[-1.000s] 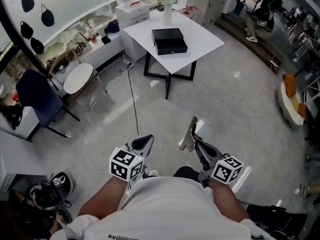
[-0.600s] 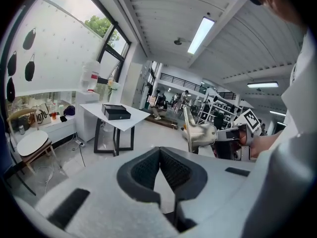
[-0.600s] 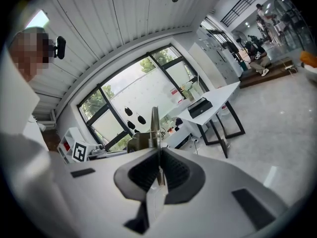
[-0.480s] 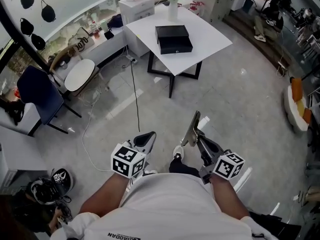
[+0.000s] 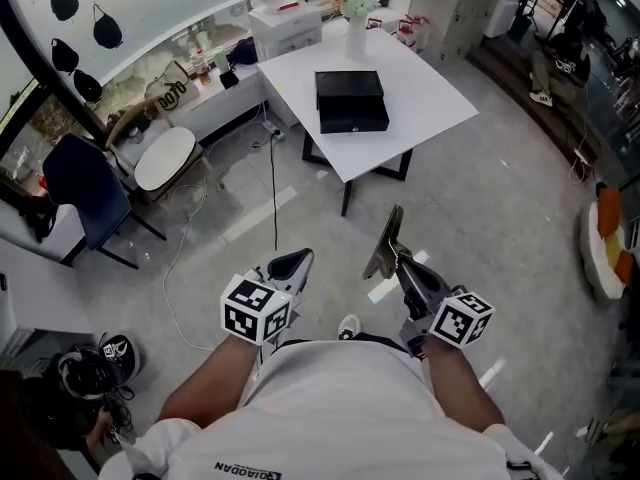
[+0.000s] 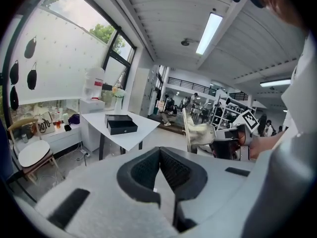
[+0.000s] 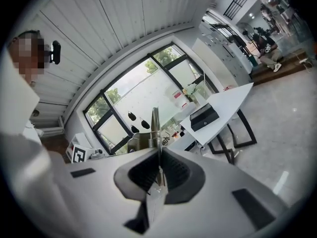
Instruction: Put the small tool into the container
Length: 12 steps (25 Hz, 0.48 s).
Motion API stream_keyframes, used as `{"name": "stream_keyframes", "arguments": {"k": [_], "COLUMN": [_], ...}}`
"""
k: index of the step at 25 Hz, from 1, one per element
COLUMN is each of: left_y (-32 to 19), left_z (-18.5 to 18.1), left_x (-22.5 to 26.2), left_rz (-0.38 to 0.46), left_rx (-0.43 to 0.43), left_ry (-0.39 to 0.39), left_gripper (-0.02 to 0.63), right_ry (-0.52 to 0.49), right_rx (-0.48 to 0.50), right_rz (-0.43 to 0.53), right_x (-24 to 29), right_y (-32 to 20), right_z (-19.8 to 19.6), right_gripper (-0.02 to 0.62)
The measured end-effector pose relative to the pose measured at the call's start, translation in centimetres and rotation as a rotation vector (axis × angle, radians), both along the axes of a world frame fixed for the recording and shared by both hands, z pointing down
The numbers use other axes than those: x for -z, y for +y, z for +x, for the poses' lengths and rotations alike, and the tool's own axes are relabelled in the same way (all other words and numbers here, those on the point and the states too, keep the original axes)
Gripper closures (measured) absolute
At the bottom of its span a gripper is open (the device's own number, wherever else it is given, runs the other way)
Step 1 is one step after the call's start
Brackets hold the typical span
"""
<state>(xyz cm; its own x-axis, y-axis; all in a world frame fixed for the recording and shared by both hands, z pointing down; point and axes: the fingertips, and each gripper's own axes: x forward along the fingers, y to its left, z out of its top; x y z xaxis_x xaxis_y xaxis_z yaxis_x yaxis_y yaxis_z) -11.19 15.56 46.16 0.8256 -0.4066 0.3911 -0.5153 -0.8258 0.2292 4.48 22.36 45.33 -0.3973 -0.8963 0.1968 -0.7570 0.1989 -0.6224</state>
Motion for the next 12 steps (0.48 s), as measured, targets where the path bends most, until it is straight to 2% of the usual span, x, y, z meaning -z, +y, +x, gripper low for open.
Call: {"name": "stream_keyframes", "arguments": {"k": [7, 12], "left_y": [-1.3, -2.3], "left_z": [4.0, 5.6], "left_x": [-0.7, -1.5], "left_rz": [-0.018, -0.032], "left_rx": [0.032, 0.051], "left_ry": [-0.015, -0.031], "left_gripper": [0.597, 0.597], "right_ry": [-0.025, -0.039], "right_rx": [0.039, 0.059], "right_rz": [-0.044, -0.030], "right_x": [-2.1, -2.4], "right_y": [-1.8, -3.2], "right_z": [4.1, 5.7], "right_gripper": [0.581, 0.581]}}
